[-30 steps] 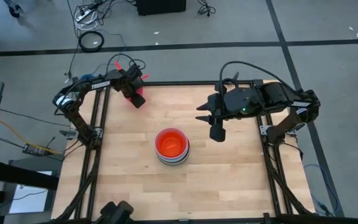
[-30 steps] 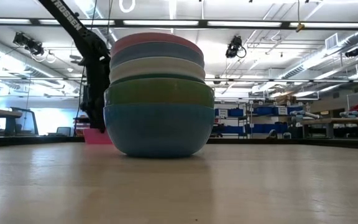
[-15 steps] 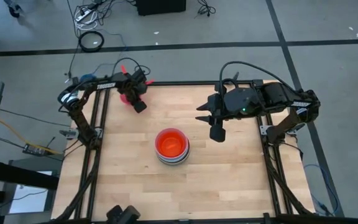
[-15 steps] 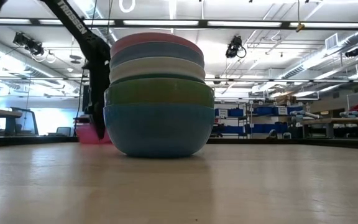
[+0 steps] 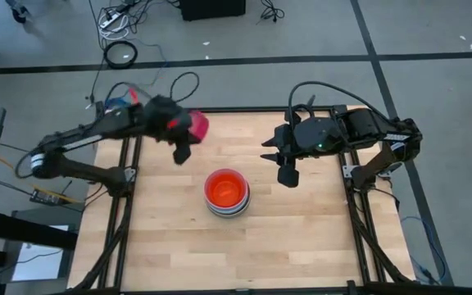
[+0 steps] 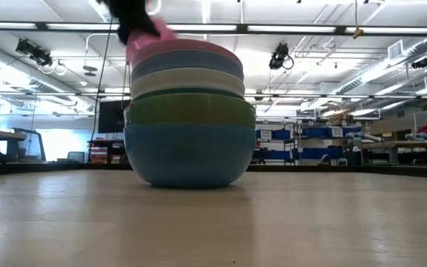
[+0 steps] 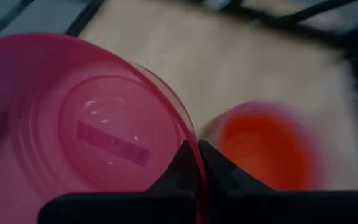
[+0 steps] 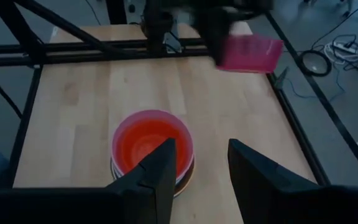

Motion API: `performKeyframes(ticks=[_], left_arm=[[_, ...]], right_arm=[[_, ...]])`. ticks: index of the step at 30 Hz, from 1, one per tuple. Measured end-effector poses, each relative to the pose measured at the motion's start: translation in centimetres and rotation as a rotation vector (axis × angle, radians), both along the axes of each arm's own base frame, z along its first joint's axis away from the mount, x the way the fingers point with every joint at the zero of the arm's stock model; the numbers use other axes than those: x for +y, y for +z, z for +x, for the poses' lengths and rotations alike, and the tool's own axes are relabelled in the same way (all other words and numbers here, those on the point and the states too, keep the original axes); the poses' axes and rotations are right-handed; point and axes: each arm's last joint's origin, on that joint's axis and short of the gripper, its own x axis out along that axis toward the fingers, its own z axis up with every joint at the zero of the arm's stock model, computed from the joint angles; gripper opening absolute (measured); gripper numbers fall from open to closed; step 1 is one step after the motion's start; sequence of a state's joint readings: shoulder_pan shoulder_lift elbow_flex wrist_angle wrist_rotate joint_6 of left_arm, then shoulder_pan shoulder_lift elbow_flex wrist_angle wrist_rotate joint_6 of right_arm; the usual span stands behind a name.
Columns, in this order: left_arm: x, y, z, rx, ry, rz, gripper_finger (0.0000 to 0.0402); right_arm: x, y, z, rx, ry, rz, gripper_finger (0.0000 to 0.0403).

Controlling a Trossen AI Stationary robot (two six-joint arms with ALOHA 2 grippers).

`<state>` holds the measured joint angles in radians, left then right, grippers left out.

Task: Nest bowls inside each other
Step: Stack the red bowl on top of the orange bowl

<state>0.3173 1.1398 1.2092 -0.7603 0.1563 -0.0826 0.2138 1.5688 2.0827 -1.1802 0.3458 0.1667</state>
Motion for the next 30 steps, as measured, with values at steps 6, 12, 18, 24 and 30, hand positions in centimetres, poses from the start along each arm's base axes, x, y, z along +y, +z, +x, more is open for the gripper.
performKeyframes(ticks=[6, 12, 18, 24, 30], left_arm=[[-6.8, 0.4, 2.7, -0.092, -0.129, -0.010, 0.0003], [-10.0, -3.0, 6.3, 0.031, -0.176, -0.032, 0.0003], [-11.2, -5.0, 7.9, 0.093, -0.226, -0.081, 0.0003], [-11.4, -5.4, 8.1, 0.107, -0.232, -0.145, 0.0004], [-11.4, -5.1, 8.3, 0.088, -0.198, -0.156, 0.0064]], right_arm=[[0.0, 0.0, 0.0, -0.001, -0.012, 0.018, 0.0132], [0.5, 0.0, -0.1, -0.005, -0.014, 0.043, 0.0132], [1.4, 0.0, -0.3, -0.005, 0.010, 0.055, 0.0132], [1.8, 0.0, -0.4, -0.006, 0.023, 0.061, 0.0132], [1.9, 0.0, -0.4, -0.008, 0.021, 0.066, 0.0132]])
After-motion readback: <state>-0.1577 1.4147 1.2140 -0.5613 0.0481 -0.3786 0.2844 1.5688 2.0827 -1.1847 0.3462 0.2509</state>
